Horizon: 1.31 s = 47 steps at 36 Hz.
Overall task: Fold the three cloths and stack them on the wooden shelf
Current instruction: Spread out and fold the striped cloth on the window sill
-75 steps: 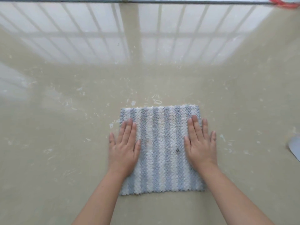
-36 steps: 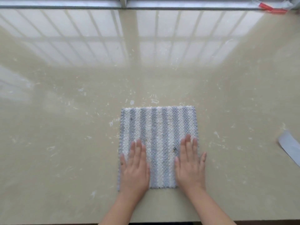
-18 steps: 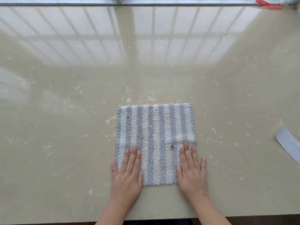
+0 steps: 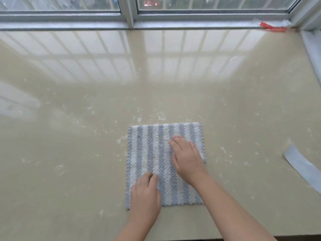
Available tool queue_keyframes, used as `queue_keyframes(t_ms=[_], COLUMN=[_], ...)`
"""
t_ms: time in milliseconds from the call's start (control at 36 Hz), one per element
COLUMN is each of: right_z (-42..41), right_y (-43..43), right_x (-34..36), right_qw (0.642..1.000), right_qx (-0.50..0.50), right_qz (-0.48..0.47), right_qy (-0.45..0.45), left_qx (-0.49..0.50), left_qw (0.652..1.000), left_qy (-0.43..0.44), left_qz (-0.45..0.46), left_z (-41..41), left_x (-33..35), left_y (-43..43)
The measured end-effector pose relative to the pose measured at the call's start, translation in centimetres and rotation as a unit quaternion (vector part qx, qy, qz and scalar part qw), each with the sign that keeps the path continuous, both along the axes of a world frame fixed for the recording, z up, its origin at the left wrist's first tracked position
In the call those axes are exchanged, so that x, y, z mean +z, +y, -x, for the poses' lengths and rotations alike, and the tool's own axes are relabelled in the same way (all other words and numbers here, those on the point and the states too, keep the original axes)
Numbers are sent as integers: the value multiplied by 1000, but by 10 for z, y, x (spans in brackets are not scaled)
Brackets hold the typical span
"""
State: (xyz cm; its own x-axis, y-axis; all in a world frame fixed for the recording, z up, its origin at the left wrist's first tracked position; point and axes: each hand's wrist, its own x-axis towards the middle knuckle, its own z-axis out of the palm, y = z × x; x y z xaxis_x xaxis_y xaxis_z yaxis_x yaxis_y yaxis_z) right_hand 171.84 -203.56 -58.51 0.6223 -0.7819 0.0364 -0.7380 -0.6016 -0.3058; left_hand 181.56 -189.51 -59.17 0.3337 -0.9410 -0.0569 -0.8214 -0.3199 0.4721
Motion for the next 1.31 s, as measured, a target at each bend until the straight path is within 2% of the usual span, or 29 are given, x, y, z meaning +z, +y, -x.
queue_keyframes(t_ms=[111,250,389,556,694,778,861,972,1250,1306], right_z=[-4,11,24,28,28,25,16,-16,-50,-41], right_y=[-17,-17,4,19,14,8,0,-15,-48,-51], right_x=[-5,-1,-1,-3,-7,-7,-3,1,-44,-51], right_qw=[998,996,989,985,983,983,987,992,996,997], right_qx=[3,-61,-120,-156,-170,-175,-159,-110,-11,2], right_qz=[-55,-40,-36,-42,-37,-30,15,14,-63,-43], right_qy=[34,57,80,65,64,47,-11,-59,55,66], left_qx=[29,0,-43,-90,-102,-110,-111,-109,-95,-90], left_qw=[997,990,990,988,982,983,991,993,986,985], left_qy=[4,-13,-31,-40,-2,-3,-15,-46,-80,-102], left_qz=[-78,-137,-133,-119,-158,-146,-68,-26,-108,-103], left_z=[-8,-23,-33,-36,-35,-37,-39,-37,-51,-53], left_x=[3,7,1,-1,0,-2,-5,-4,-37,-39], left_y=[-18,-40,-64,-85,-93,-92,-94,-110,-135,-133])
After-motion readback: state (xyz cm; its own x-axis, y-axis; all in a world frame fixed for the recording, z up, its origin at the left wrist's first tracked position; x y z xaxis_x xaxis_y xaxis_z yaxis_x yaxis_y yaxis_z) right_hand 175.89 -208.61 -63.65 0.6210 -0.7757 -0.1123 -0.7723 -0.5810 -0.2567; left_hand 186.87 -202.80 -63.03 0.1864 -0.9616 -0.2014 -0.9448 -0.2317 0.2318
